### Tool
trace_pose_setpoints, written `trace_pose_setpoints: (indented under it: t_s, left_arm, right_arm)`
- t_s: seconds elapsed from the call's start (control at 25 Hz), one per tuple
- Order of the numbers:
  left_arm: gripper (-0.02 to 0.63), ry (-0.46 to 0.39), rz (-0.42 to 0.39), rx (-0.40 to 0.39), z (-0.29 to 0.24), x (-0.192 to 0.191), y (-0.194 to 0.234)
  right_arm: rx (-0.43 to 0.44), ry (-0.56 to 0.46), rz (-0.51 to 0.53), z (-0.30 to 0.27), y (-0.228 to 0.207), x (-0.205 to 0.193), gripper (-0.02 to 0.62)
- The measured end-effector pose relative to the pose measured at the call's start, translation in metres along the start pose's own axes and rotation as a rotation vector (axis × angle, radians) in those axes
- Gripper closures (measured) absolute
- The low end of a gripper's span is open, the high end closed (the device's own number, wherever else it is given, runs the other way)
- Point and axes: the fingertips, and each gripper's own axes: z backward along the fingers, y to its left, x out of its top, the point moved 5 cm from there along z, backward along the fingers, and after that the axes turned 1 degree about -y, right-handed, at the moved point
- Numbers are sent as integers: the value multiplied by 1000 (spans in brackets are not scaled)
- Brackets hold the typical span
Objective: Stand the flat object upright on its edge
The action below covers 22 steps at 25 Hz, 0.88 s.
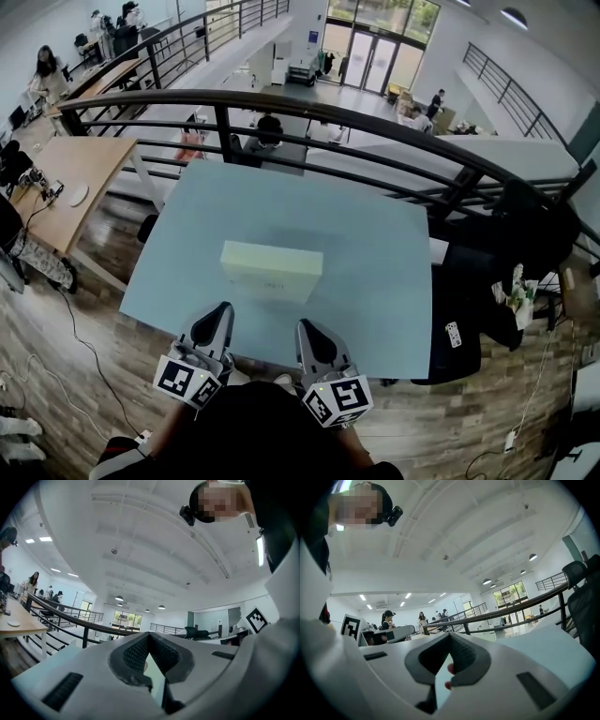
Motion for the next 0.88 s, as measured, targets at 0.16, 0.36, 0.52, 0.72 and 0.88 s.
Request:
trace_pose_setpoints:
  t_s: [0.16,0.36,0.52,0.72,0.88]
  left_arm:
    - [603,2,7,-7,1,-2,-1]
    - [603,9,33,-26,0,-6,-4]
    - [603,34,13,-26,2,-11,-4]
    - [604,46,28,-24,4,-17,-1]
    - [603,41,27,-19,1,-16,-1]
  right_arm:
    - [-1,-1,4,1,1,3,588]
    - [0,-4,8,0,3,1,588]
    - [0,1,4,0,7,-2,588]
    - [6,6,13,-1,9,-2,588]
    - [4,7,9,0,5,-3,588]
